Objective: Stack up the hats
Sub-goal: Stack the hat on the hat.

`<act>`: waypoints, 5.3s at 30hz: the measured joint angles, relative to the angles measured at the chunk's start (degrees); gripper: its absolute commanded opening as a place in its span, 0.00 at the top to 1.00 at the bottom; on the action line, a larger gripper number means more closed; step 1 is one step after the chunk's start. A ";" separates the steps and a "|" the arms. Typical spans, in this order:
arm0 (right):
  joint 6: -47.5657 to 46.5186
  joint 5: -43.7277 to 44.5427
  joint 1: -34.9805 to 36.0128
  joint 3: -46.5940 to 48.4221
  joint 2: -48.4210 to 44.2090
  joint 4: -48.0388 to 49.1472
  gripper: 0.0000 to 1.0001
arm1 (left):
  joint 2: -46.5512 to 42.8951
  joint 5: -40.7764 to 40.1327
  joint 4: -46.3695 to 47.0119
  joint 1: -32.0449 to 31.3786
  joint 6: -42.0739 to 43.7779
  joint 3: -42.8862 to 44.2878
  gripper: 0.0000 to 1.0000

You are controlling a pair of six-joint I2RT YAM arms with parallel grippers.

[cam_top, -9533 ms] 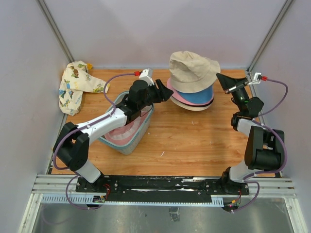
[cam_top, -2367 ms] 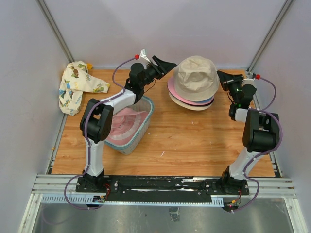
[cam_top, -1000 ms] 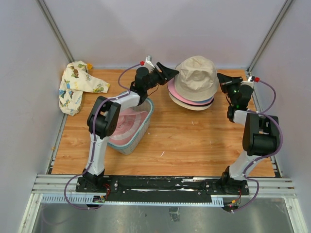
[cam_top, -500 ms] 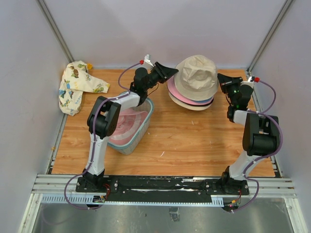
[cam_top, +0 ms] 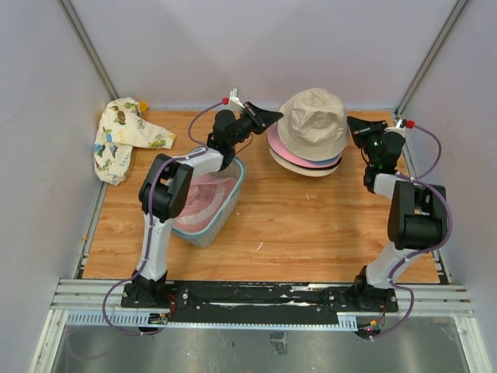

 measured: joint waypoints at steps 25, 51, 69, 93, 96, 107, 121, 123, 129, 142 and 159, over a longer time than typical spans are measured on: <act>-6.29 0.39 0.04 2.54 1.99 -6.45 0.99 | -3.63 -7.76 -25.57 -1.57 13.99 5.20 0.99; -6.38 10.95 10.82 -19.23 -3.15 14.23 1.00 | 2.47 -8.33 -38.71 -0.28 21.51 19.98 0.99; -4.52 21.03 28.50 -30.95 -1.55 16.24 0.99 | 7.52 -1.46 -35.98 1.44 23.54 24.59 0.86; -18.18 33.35 25.38 -35.39 -45.83 -13.99 0.43 | 0.46 -2.43 -22.21 2.93 18.51 5.92 0.50; -19.50 32.24 22.16 -33.64 -47.84 -17.86 0.42 | -0.63 -2.58 -20.59 3.17 16.92 4.24 0.48; -18.71 14.69 6.29 -19.34 -35.89 -19.91 0.40 | -8.76 -6.03 -18.58 5.31 13.46 -2.34 0.40; -3.67 -12.50 -0.37 -2.49 -5.88 -2.14 0.40 | -15.87 -7.15 -20.11 6.05 12.57 -11.19 0.38; -2.29 -14.19 -0.37 -1.51 -4.57 -1.09 0.40 | -16.06 -6.67 -20.35 6.05 12.26 -12.33 0.38; -0.22 -17.53 0.00 2.34 -2.29 0.98 0.41 | -16.15 -5.64 -20.48 5.95 12.11 -13.84 0.38; 1.62 -20.00 1.46 4.61 3.39 2.03 0.41 | -16.26 -4.85 -20.65 5.07 12.13 -15.17 0.38; 4.07 -20.09 1.53 1.51 5.27 8.55 0.99 | -16.26 -3.67 -20.72 3.85 12.09 -15.17 0.39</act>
